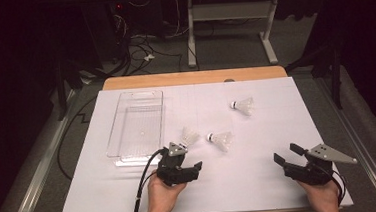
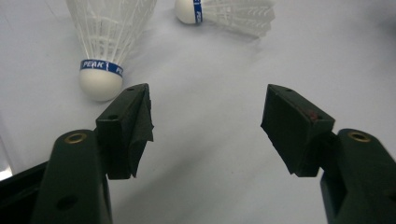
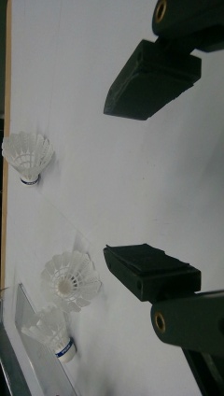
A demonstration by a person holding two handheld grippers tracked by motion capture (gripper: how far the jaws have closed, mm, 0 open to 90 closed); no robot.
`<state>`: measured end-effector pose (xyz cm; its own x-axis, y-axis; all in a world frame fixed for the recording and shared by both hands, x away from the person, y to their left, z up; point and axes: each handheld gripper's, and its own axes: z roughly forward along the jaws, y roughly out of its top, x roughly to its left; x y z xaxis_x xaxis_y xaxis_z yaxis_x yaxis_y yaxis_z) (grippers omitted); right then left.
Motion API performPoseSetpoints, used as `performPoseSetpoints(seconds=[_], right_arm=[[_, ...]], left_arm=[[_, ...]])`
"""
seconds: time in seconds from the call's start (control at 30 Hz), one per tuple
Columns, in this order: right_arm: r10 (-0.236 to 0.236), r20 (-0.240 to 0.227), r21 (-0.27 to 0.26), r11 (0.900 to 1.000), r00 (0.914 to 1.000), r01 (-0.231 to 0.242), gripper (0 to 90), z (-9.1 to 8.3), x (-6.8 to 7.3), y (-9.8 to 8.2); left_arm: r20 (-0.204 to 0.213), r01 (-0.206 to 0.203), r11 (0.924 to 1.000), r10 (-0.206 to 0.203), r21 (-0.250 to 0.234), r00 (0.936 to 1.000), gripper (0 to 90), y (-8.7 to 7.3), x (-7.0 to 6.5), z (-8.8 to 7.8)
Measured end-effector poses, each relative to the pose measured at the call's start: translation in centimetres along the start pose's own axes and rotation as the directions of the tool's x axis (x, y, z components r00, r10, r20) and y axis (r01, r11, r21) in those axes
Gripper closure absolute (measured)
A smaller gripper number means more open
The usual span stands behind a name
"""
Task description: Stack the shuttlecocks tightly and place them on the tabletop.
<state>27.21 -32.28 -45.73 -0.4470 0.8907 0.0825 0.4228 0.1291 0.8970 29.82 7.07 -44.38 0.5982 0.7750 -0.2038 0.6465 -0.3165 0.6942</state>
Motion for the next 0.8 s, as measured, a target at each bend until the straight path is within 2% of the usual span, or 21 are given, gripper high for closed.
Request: performPoseSetpoints(seconds=[0.13, 0.33, 0.5, 0.8], right_arm=[[-0.005, -0.001, -0.001, 1.0, 1.0, 0.005, 27.2, 0.0, 0.1, 0.0], [-0.003, 0.002, -0.01, 1.0, 1.0, 0.003, 27.3, -0.1, 0.0, 0.1], [-0.001, 0.001, -0.011, 1.0, 1.0, 0.001, 27.4, -0.2, 0.0, 0.0], [-0.009, -0.005, -0.009, 1.0, 0.9999, 0.009, 27.4, -0.1, 0.0, 0.1]], left_arm=[[0.01, 0.027, 0.9996, -0.027, 0.001, 0.9996, 34.7, 0.8, 0.0, -0.1], [-0.015, 0.013, 0.9999, -0.013, 0.006, 0.9998, 35.9, 2.3, -0.1, 0.1], [-0.037, 0.029, 0.9993, -0.028, 0.025, 0.9989, 36.2, 3.3, 0.2, 0.4], [-0.075, 0.035, 0.9983, -0.032, 0.046, 0.9967, 35.6, 5.2, 0.7, 0.7]])
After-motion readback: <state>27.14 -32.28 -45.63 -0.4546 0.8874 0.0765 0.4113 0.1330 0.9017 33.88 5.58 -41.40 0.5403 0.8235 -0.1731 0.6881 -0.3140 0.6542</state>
